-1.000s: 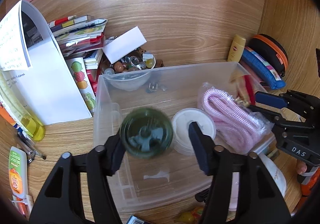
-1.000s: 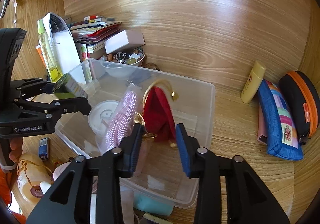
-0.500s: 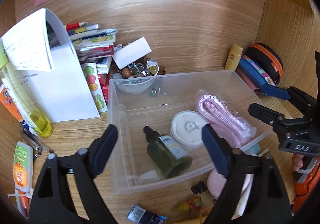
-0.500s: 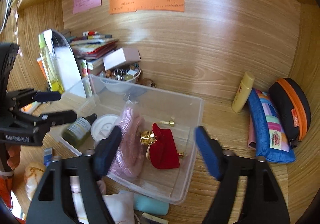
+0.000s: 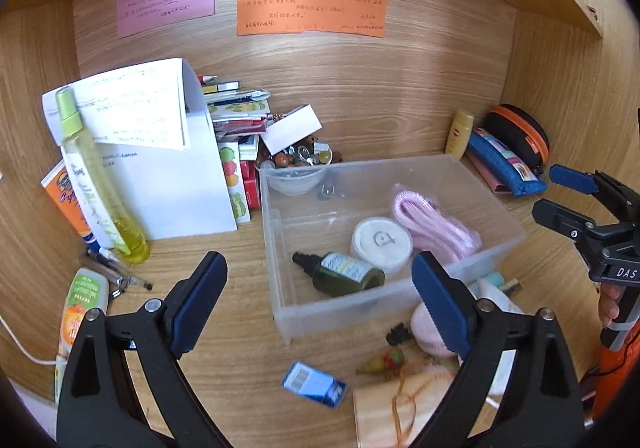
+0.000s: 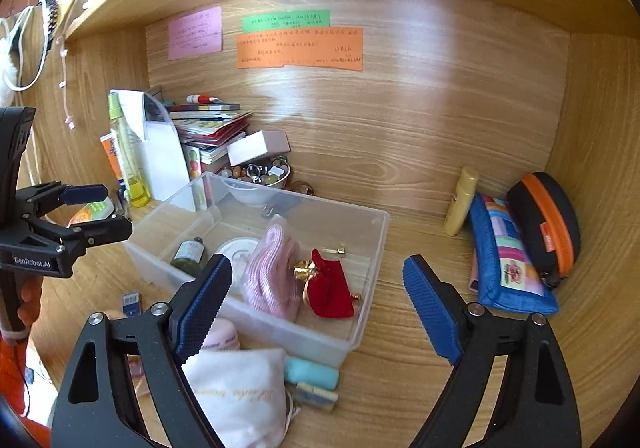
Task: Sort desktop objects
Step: 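Move the left tool to the cream jar while the right tool approaches the white drawstring bag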
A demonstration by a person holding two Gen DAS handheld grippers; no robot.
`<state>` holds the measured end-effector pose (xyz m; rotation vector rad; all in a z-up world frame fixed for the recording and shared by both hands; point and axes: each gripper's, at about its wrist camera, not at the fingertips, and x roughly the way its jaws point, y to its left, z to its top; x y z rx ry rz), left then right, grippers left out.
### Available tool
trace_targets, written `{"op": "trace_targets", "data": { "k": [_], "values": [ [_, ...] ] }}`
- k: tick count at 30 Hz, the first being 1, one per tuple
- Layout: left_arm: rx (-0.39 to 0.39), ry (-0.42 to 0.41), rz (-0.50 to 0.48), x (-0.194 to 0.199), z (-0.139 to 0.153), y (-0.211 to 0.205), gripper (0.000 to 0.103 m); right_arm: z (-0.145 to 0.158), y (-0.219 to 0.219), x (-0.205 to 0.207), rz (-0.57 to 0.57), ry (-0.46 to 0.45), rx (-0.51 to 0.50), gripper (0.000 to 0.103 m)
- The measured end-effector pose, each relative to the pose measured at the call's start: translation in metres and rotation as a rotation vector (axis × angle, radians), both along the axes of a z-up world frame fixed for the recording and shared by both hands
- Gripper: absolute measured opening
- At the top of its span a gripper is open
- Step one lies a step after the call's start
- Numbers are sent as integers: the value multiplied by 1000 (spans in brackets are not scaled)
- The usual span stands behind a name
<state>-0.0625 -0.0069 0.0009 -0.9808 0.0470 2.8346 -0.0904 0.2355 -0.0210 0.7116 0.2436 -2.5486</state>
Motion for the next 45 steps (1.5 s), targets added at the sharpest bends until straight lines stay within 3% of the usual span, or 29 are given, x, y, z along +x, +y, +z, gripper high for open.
{"op": "trace_targets", "data": {
  "k": [4,11,21,27,30,35,40,45],
  "values": [
    [-35,-1,0,18,-5,3,95,-2,0,17,10,16,16,90],
    [-24,-66,-21,42,-26,7,95,-16,-2,36,23,-6,37,90],
    [108,-176,-87,71,-52,16,95,-38,5,48,13,-77,28,90],
    [124,-239,-109,68,-72,28,95,-47,8,48,16,-122,9,90],
    [99,-266,-90,63,-81,29,95,-50,7,50,19,-131,9,90],
    [191,-292,-75,62,-84,4,95,-51,7,52,21,-130,11,90],
    [142,-274,9,64,-80,-21,95,-53,5,49,29,-146,12,90],
    [148,-281,30,73,-78,-34,95,-57,1,50,42,-148,30,90]
  ]
}}
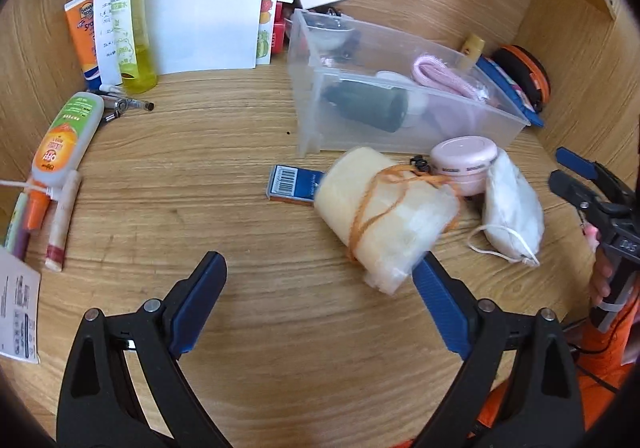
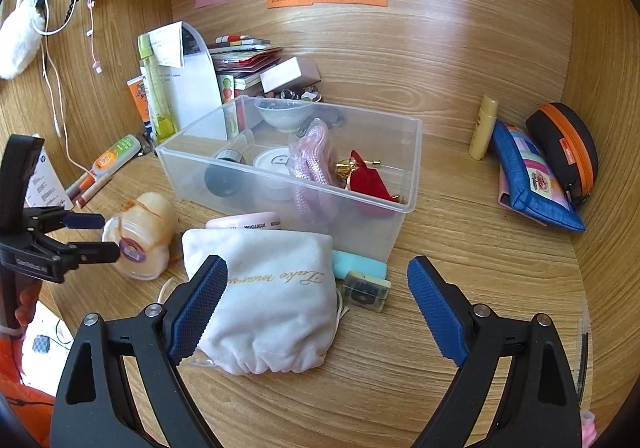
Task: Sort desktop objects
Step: 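Move the left tool to the cream jar while the right tool approaches the white drawstring bag, then grasp the cream jar with the left tool while the right tool grasps the white drawstring bag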
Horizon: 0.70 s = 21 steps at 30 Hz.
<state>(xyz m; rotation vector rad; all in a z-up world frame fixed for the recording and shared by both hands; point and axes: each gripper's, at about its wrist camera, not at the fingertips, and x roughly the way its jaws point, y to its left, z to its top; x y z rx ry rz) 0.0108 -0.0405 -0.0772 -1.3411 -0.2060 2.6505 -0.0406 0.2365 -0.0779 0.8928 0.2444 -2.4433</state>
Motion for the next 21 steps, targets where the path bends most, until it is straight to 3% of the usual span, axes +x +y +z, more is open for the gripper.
{"op": "trace_targets", "data": {
  "k": [4,8,11,16,21],
  "values": [
    [35,18,-99,14,8,20,95,-3,-4,0,8,-4,17,90],
    [-5,45,-204,19,11,53,95,-5,-8,0,18,-4,21,90],
    [-46,36,-188,7,8,65,95,-6,-9,2,27,-4,19,90],
    [1,-15,-157,-22,-3,65,95,-8,-6,6,34,4,21,90],
    [-8,-18,-125,-43,-8,64,95,-14,-2,5,29,-19,16,90]
  ]
}}
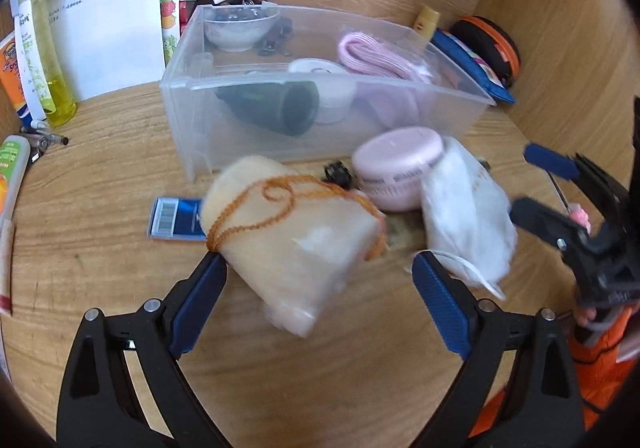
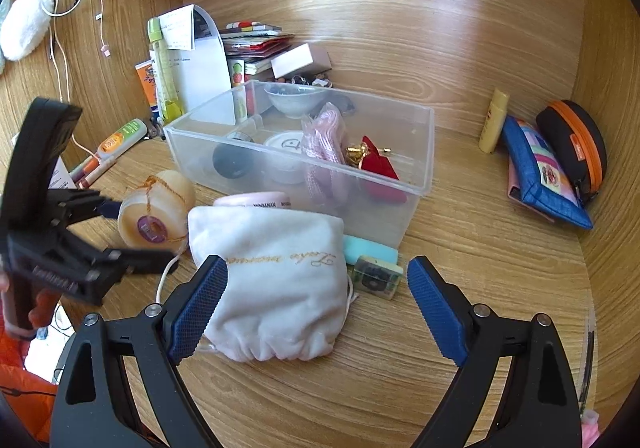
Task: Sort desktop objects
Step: 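Grasp the cream jar with the left tool while the right tool grasps the white drawstring bag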
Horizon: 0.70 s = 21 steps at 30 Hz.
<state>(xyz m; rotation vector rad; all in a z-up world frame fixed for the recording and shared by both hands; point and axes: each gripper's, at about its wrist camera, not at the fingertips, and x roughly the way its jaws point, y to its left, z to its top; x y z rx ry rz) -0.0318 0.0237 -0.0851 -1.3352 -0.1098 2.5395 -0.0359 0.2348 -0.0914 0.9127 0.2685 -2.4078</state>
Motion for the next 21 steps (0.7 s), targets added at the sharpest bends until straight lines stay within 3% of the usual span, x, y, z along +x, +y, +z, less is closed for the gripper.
{"op": "trace_targets", "data": {
  "k": [7,11,20,21],
  "values": [
    [-99,2,0,-16,-8,-4,95,-8,-8,4,80,-55,-32,90],
    [-124,17,-23,-20,-5,-7,95,-15,-23,4,128,-68,0,90],
    [-104,46,-24,-28,-7,-11,95,-30,-40,-16,84,-105,62,89],
    [-106,52,-31,-27,-7,-10,89,-31,-40,-17,77,-96,62,89]
  ]
}}
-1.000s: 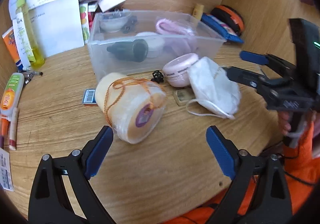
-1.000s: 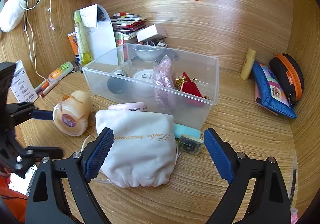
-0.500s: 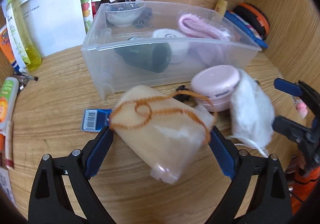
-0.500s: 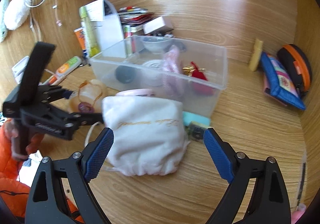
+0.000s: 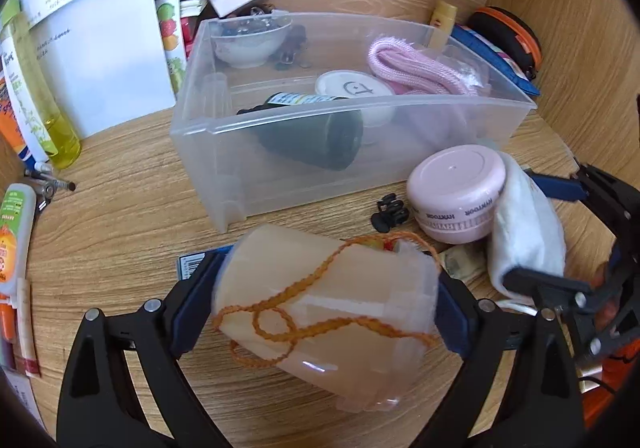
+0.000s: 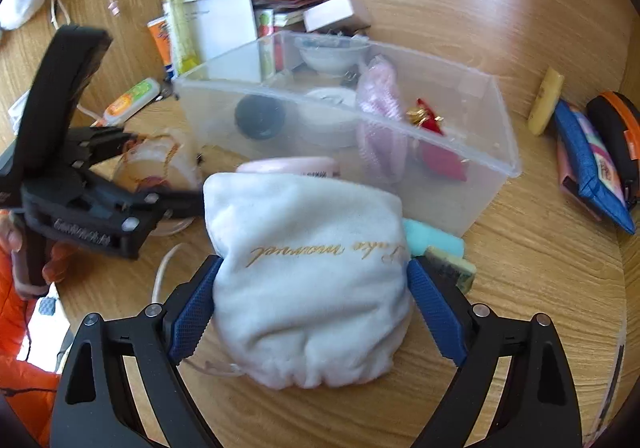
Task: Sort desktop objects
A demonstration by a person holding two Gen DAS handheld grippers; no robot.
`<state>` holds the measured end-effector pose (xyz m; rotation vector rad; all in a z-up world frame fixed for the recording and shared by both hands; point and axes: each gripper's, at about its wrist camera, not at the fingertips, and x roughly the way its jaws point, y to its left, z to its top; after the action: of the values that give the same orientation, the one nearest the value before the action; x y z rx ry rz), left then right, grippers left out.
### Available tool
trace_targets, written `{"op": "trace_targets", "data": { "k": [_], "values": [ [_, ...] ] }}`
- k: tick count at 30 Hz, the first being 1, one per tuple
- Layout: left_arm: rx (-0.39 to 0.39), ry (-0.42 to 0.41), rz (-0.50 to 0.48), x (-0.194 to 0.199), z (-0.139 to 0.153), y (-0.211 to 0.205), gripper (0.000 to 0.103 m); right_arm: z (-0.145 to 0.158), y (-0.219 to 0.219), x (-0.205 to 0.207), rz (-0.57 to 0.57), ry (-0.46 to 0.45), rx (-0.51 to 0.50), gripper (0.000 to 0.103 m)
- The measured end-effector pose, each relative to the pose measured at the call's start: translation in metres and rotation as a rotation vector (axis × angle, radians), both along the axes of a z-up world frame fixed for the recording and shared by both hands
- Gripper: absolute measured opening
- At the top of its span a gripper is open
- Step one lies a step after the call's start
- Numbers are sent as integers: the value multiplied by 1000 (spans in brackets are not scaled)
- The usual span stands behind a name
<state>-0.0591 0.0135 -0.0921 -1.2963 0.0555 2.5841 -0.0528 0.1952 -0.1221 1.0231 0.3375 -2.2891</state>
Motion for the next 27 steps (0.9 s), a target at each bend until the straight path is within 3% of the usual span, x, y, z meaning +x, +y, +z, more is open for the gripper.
{"op": "trace_targets", "data": {
  "k": [2,8,9,12,13,14,21,27],
  "values": [
    [3,9,-6,2,1,0,83,0,1,-1,3,2,-7,79],
    [27,28,3,12,9,-8,82,5,13,1,4,-10,-55,71],
    [34,34,5,14,11,-10,80,7,16,1,-1,-10,-65,65],
    [56,56,5,20,21,-16,73,11,22,3,2,-16,-94,60],
    [58,64,7,22,24,-17,69,11,23,3,1,-13,-98,50],
    [60,67,12,22,26,-19,67,11,24,3,2,-18,-99,47],
    [43,63,-5,35,25,-23,67,12,26,9,7,-13,-95,47],
    [70,40,36,43,27,-41,82,10,28,9,6,-14,-104,47]
  ]
}}
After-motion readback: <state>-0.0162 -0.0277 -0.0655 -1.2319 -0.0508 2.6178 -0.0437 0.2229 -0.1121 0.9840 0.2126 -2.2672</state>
